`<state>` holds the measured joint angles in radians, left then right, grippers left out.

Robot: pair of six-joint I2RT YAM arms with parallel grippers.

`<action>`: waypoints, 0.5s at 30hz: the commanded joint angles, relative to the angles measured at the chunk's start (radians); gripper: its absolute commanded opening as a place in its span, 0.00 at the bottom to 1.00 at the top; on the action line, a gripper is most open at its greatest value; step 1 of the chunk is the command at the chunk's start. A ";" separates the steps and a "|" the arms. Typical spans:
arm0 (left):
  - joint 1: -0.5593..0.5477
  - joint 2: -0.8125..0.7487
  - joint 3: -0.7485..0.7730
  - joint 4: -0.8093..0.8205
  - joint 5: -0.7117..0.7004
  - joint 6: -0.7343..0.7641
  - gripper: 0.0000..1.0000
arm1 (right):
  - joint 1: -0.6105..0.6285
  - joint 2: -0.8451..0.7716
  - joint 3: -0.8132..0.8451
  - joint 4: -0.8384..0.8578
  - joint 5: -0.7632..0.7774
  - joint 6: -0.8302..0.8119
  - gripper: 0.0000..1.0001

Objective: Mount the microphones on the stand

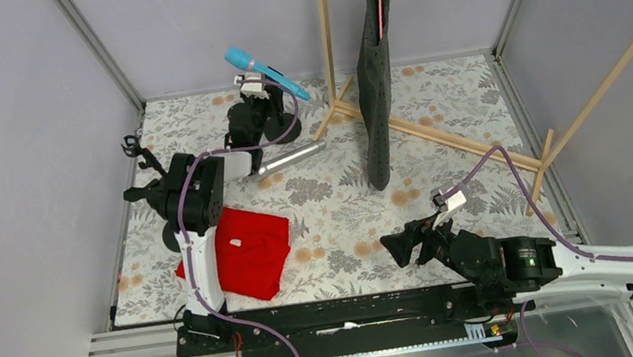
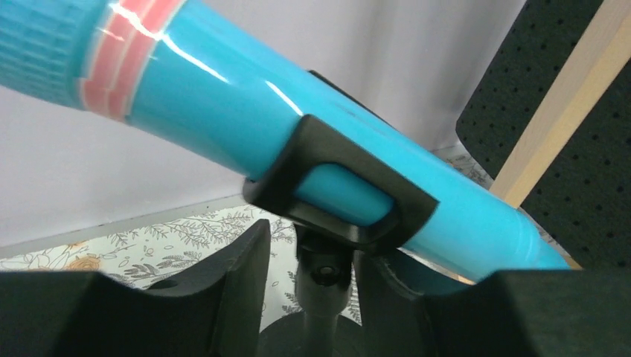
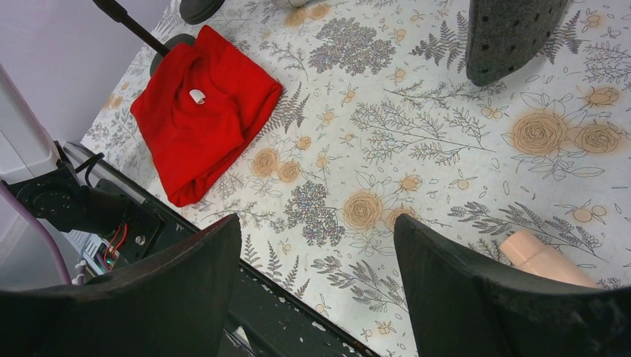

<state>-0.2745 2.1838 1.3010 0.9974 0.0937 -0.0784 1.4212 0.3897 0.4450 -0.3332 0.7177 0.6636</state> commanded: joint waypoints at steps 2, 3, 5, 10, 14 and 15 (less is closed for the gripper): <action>0.001 -0.037 -0.023 0.125 -0.002 0.017 0.54 | 0.007 -0.017 -0.004 -0.008 0.032 0.007 0.82; 0.001 -0.044 -0.035 0.126 -0.004 0.016 0.57 | 0.007 -0.020 -0.005 -0.010 0.031 0.007 0.82; 0.002 -0.059 -0.057 0.126 -0.006 0.012 0.61 | 0.007 -0.027 -0.009 -0.011 0.030 0.006 0.82; 0.001 -0.112 -0.128 0.141 0.002 -0.009 0.65 | 0.007 -0.050 -0.001 -0.015 0.024 -0.016 0.82; 0.000 -0.168 -0.184 0.137 0.020 -0.027 0.71 | 0.007 -0.061 0.005 -0.028 0.017 -0.015 0.82; 0.000 -0.186 -0.197 0.132 0.025 -0.032 0.72 | 0.007 -0.065 0.005 -0.032 0.014 -0.012 0.82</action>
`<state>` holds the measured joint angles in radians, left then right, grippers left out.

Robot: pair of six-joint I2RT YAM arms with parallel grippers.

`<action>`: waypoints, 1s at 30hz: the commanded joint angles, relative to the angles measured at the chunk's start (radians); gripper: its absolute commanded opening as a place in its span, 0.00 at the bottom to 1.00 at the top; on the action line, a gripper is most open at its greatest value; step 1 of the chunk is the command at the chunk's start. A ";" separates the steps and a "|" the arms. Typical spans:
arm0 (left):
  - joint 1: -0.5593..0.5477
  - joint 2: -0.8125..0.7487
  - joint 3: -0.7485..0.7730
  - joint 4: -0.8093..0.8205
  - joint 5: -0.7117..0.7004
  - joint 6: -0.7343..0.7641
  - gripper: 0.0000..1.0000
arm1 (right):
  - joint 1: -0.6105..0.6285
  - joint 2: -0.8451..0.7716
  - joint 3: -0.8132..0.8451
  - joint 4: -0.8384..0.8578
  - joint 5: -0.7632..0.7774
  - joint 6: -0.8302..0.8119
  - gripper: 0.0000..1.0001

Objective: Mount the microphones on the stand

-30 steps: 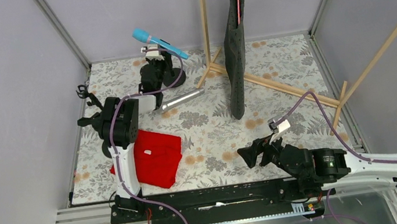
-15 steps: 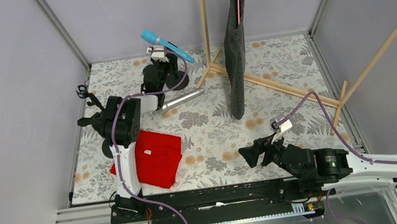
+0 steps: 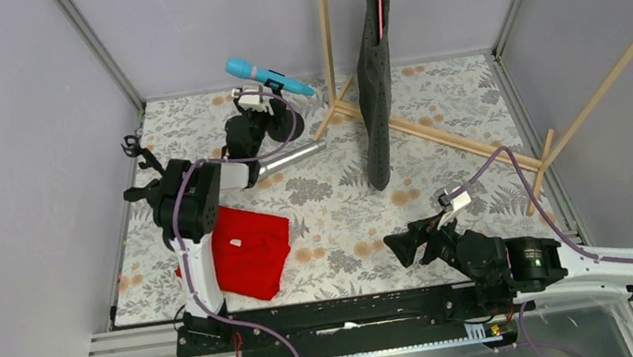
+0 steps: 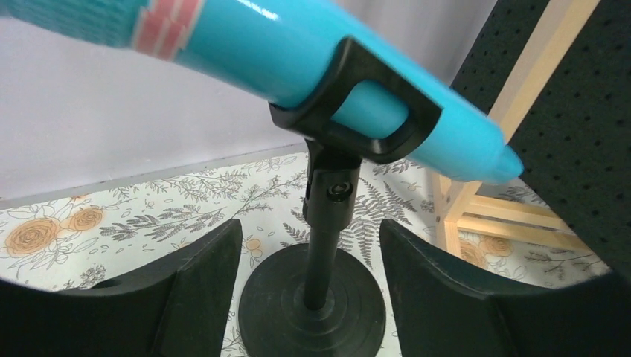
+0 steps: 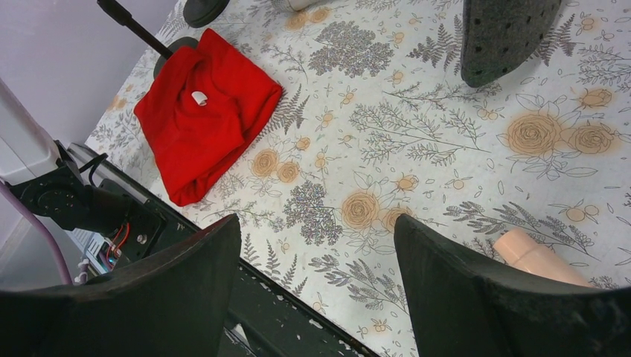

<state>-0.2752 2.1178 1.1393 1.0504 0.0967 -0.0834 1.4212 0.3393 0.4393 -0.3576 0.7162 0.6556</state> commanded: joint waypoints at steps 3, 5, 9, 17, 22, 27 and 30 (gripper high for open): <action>0.000 -0.179 -0.082 0.053 0.043 -0.040 0.77 | 0.007 -0.023 -0.002 -0.010 0.002 0.012 0.82; -0.001 -0.227 -0.107 0.004 0.043 -0.064 0.78 | 0.007 -0.029 -0.014 -0.012 0.002 0.024 0.82; -0.002 -0.296 -0.126 -0.139 0.058 -0.083 0.81 | 0.006 -0.034 -0.006 -0.072 0.027 0.069 0.82; 0.000 -0.395 -0.145 -0.398 0.077 -0.036 0.87 | 0.007 -0.060 0.012 -0.143 0.035 0.137 0.82; -0.002 -0.544 -0.293 -0.400 -0.019 -0.194 0.97 | 0.007 -0.063 -0.019 -0.098 0.026 0.157 0.81; -0.002 -0.595 -0.271 -0.644 -0.158 -0.399 0.99 | 0.007 -0.033 -0.015 -0.117 0.022 0.191 0.81; -0.002 -0.578 -0.211 -0.797 -0.202 -0.468 0.96 | 0.007 -0.014 -0.016 -0.126 0.023 0.220 0.81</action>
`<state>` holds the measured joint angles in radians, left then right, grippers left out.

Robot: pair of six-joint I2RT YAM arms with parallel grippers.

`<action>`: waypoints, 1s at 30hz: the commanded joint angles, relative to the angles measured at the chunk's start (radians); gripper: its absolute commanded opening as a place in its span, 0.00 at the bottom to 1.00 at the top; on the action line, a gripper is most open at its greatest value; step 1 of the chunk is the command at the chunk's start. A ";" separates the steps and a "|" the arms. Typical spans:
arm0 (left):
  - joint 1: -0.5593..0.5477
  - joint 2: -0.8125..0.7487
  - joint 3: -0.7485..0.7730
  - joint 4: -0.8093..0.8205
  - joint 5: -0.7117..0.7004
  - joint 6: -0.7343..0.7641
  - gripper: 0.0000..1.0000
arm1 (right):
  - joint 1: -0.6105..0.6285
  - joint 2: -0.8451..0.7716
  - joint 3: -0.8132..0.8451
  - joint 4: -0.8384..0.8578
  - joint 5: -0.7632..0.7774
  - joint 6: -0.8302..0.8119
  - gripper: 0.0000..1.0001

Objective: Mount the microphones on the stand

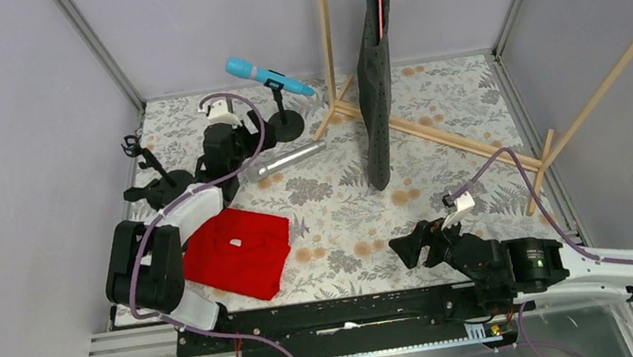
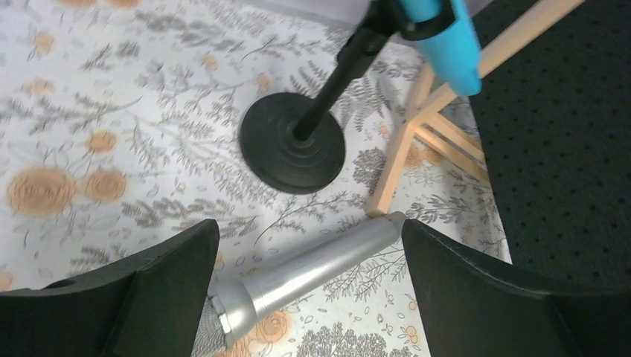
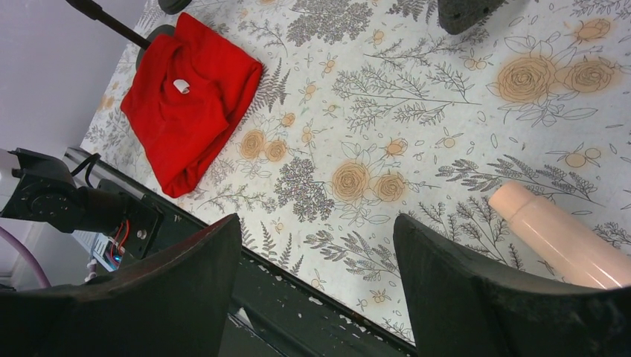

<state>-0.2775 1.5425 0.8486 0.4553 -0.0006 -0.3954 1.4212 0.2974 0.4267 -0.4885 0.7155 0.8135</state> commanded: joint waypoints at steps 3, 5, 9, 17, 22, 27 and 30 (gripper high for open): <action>-0.004 -0.002 0.089 -0.242 -0.141 -0.197 0.94 | 0.007 0.044 -0.010 0.007 0.024 0.094 0.81; -0.010 0.000 0.097 -0.264 -0.180 -0.202 0.95 | 0.007 0.051 -0.022 0.023 0.024 0.104 0.81; -0.012 0.056 0.180 -0.404 -0.223 -0.228 0.98 | 0.007 0.067 -0.035 0.047 0.023 0.108 0.81; -0.014 0.106 0.256 -0.631 -0.344 -0.408 0.99 | 0.007 0.104 -0.049 0.079 0.023 0.119 0.81; -0.049 0.143 0.289 -0.611 -0.323 -0.285 0.99 | 0.007 0.125 -0.068 0.130 0.003 0.122 0.81; -0.133 0.195 0.337 -0.533 -0.298 0.023 0.99 | 0.007 0.167 -0.060 0.131 -0.009 0.125 0.81; -0.156 0.228 0.353 -0.514 -0.225 0.131 0.99 | 0.007 0.183 -0.059 0.130 -0.011 0.134 0.81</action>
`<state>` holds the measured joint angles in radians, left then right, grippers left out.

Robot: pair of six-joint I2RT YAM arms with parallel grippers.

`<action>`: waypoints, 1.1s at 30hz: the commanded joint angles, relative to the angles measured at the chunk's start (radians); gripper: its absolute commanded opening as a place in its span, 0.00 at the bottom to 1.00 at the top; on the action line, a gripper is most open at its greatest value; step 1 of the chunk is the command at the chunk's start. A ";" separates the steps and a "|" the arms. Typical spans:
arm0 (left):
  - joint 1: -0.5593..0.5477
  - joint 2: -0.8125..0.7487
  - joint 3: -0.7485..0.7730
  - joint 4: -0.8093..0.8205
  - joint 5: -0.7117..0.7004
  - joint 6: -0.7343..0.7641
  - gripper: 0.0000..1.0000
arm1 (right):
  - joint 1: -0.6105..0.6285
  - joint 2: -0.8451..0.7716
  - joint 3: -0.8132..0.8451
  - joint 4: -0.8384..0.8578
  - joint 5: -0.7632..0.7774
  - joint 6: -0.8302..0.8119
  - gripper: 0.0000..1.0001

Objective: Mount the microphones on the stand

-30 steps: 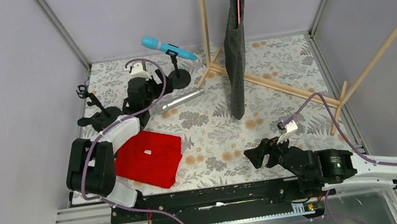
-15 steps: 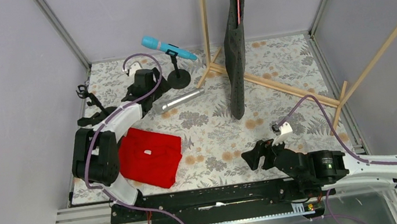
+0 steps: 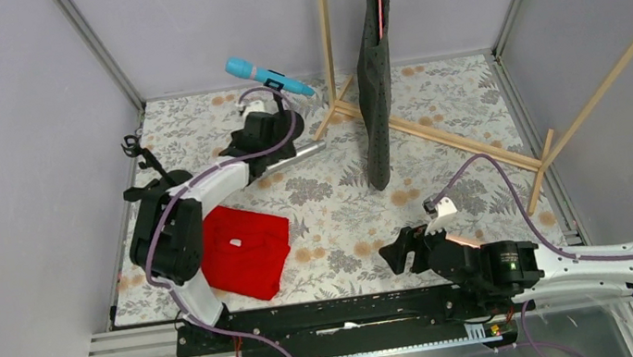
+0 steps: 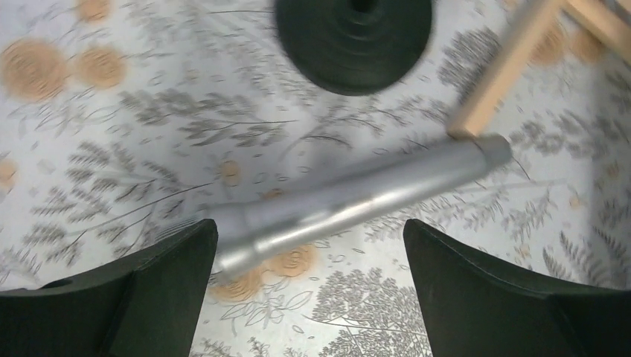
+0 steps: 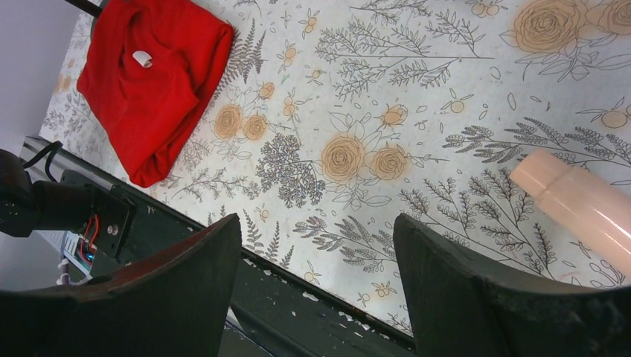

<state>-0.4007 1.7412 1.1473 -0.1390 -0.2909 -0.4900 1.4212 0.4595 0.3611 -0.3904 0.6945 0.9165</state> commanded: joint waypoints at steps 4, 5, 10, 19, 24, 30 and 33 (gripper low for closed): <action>-0.043 0.052 0.044 0.136 0.142 0.332 0.99 | 0.007 0.025 0.004 0.030 -0.005 0.038 0.81; -0.043 0.061 0.049 0.136 0.152 0.357 0.99 | 0.007 0.023 0.005 0.030 -0.009 0.037 0.81; -0.040 0.130 0.112 0.130 0.204 0.440 0.99 | 0.007 0.015 0.006 0.019 -0.024 0.032 0.81; -0.037 0.211 0.152 0.091 0.349 0.483 0.99 | 0.007 0.016 -0.010 0.031 -0.039 0.031 0.81; -0.038 0.249 0.173 0.034 0.330 0.519 0.98 | 0.007 0.031 -0.020 0.056 -0.047 0.030 0.81; -0.067 0.259 0.178 0.012 0.389 0.496 0.87 | 0.007 0.053 -0.030 0.088 -0.054 0.029 0.81; -0.102 0.266 0.174 -0.002 0.402 0.493 0.78 | 0.007 0.064 -0.027 0.094 -0.060 0.031 0.82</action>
<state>-0.4534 1.9873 1.2900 -0.1261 0.0532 0.0025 1.4212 0.5083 0.3389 -0.3431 0.6331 0.9306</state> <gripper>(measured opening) 0.822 0.814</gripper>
